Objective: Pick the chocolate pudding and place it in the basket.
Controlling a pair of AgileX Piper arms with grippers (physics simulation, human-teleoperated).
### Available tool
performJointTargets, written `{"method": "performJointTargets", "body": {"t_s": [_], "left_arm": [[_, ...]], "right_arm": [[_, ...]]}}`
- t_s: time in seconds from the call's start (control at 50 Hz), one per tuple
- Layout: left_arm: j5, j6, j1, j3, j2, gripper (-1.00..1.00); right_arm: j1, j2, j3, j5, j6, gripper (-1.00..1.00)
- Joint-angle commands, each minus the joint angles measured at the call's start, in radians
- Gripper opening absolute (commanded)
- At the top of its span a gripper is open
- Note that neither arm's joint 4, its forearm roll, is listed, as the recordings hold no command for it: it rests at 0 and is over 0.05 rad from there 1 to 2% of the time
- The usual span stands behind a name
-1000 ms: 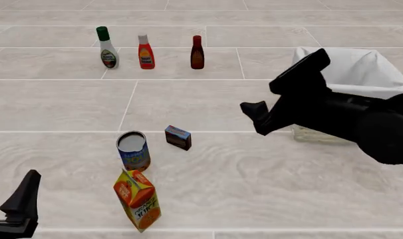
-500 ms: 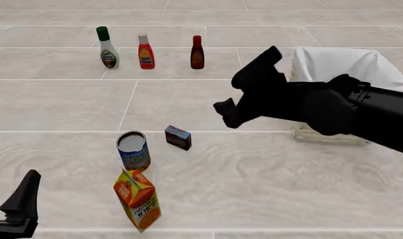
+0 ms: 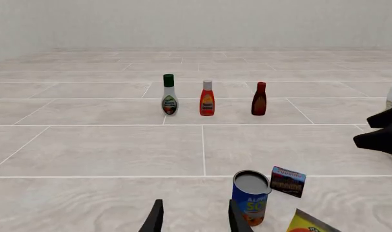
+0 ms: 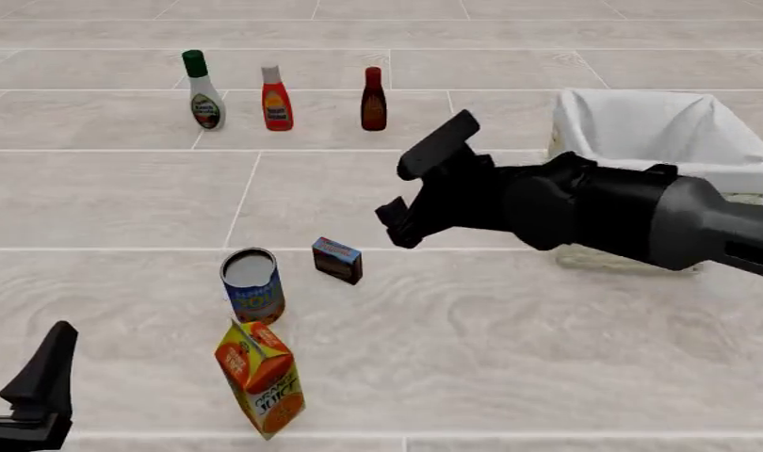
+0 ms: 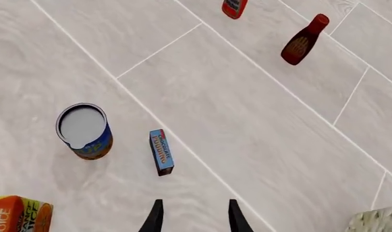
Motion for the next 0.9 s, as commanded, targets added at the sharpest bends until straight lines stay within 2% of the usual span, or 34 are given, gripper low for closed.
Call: {"method": "performJointTargets", "body": {"t_s": [0.02,0.9], "left_arm": [[0.003,0.001,0.0,-0.001,-0.003,1.0],[0.008,0.001,-0.001,-0.006,-0.004,1.0]], "right_arm": [[0.0,0.057,-0.012,-0.018,0.019,1.0],[0.021,0.271,-0.121,-0.06,0.059,1.0]]}}
